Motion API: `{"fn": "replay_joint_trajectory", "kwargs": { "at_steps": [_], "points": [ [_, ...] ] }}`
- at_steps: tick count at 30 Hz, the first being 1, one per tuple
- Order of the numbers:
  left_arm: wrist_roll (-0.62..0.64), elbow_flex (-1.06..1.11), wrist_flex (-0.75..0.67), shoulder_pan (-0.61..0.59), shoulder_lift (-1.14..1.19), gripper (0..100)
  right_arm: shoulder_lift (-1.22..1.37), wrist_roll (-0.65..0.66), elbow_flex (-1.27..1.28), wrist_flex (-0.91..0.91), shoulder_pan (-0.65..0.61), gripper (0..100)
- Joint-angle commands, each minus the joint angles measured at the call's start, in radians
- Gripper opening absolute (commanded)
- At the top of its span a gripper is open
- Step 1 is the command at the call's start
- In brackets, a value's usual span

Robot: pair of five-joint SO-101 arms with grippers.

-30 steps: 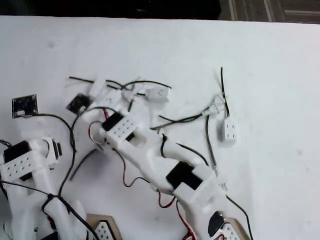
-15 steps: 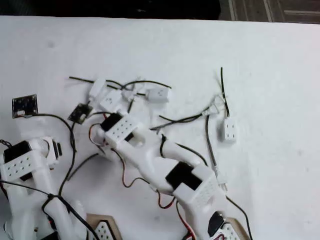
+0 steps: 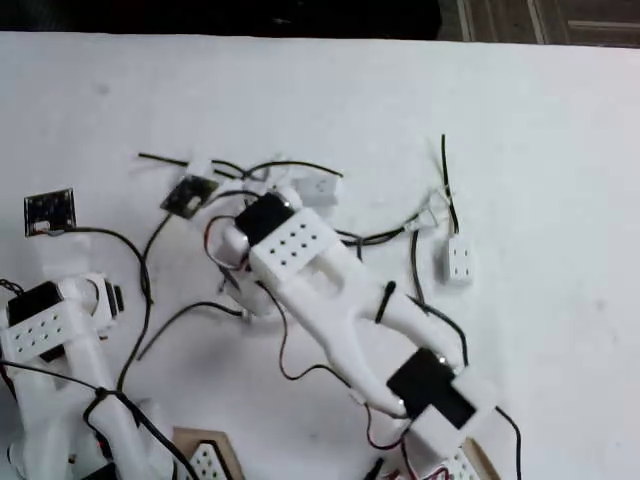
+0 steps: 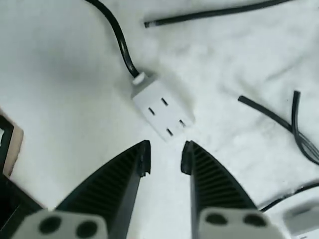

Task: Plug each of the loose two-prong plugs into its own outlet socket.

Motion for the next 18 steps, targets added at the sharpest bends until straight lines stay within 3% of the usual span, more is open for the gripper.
{"fn": "replay_joint_trajectory", "kwargs": {
  "at_steps": [1,11,18],
  "points": [
    [0.009,-0.029,-0.017,-0.007,-0.031,14,-0.067,0.005,0.071,0.013,0.013,1.7],
    [0.009,-0.029,-0.017,-0.007,-0.031,14,-0.065,0.005,0.43,-0.283,0.012,1.8],
    [0.009,-0.029,-0.017,-0.007,-0.031,14,-0.065,0.012,0.482,-0.464,0.094,1.8]
  ]
}}
